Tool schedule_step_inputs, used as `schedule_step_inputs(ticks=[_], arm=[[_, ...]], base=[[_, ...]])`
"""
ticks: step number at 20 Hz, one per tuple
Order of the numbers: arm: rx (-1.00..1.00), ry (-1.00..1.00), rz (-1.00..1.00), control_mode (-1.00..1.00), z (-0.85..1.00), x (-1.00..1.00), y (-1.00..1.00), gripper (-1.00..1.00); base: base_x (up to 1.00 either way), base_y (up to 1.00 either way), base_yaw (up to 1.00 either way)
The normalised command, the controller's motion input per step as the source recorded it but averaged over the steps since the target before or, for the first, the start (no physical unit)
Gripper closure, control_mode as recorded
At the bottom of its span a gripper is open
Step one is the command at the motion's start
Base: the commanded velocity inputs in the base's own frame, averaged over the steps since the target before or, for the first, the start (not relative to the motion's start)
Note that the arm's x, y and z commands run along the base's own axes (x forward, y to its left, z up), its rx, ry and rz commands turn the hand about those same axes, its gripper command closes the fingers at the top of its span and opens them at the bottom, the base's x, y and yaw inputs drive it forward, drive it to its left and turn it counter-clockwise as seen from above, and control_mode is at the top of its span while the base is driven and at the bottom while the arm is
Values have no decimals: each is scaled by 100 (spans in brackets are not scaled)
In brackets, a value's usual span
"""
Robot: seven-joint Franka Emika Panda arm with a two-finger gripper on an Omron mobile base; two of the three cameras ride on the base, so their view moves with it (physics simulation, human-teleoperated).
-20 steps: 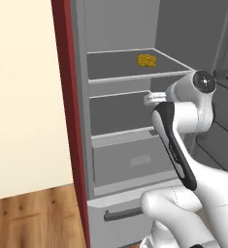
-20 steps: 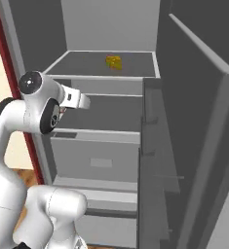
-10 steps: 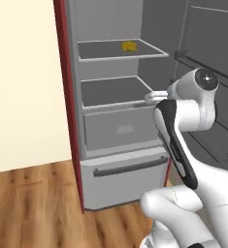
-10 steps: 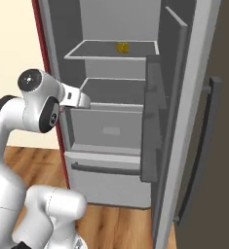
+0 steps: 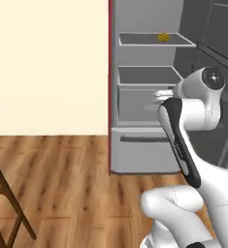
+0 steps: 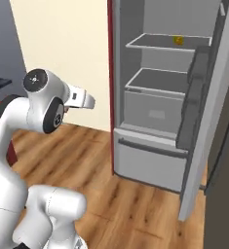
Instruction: Take the cheese, shrimp, and mushroom from the fridge and place them on the plate on the dining counter to create an appetizer plate.
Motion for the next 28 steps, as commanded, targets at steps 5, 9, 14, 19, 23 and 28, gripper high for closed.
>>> schedule_step_inputs(ticks=[5,9,14,19,23,28], arm=[[0,0,0,100,0,0,0,100],[0,0,0,100,0,0,0,100],[0,0,0,100,0,0,0,100],[0,0,0,100,0,0,0,100],[0,0,0,100,0,0,0,100],[0,0,0,100,0,0,0,100]], base=[[-100,29,56],[-100,31,56],[-100,46,54],[-89,61,51],[-72,76,51],[-60,89,50]])
